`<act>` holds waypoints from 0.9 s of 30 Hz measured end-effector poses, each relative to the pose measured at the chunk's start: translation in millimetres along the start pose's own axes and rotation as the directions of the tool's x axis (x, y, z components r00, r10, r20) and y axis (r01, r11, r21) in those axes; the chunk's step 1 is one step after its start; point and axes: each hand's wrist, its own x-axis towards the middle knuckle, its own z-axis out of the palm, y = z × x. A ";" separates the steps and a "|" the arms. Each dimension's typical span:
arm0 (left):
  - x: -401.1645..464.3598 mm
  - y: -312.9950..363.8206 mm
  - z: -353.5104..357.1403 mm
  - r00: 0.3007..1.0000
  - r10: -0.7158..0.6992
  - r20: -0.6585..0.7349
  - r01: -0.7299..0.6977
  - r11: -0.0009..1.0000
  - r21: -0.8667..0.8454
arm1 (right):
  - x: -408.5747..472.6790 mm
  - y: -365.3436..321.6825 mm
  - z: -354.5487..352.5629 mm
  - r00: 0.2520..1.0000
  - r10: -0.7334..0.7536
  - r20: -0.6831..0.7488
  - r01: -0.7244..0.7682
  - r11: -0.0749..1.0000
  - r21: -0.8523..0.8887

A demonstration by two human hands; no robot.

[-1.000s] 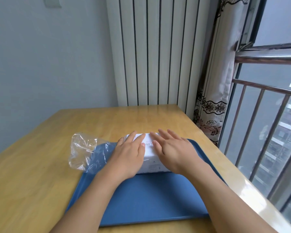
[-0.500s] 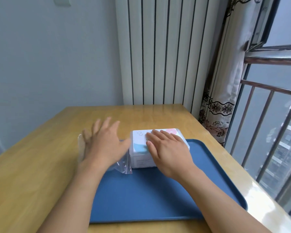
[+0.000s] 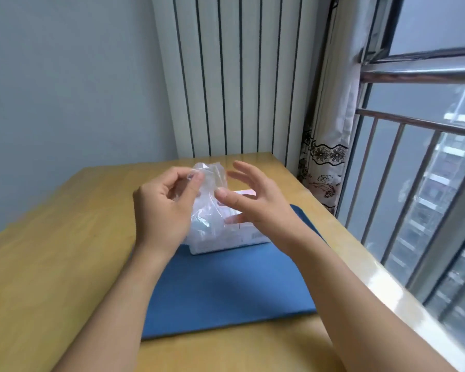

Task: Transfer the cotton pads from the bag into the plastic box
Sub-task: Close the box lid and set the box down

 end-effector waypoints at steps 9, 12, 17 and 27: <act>-32.6 63.1 98.2 0.901 0.088 0.425 -0.023 0.987 -0.156 | -68.0 -67.6 -129.3 0.940 -0.109 -0.324 -0.055 0.888 -0.456; -65.8 76.6 147.9 0.801 0.022 0.599 0.011 0.999 -0.051 | -142.3 -47.8 -200.6 0.815 -0.077 -0.575 0.014 0.993 -0.114; -143.1 96.2 237.0 0.537 0.090 0.839 -0.123 0.992 -0.028 | -275.4 124.7 -280.9 0.404 0.502 -0.764 -0.218 0.865 0.453; -197.5 110.2 316.3 0.012 0.099 0.995 -0.453 0.888 -0.083 | -434.6 347.0 -248.5 -0.165 0.887 -0.432 -0.473 0.313 0.824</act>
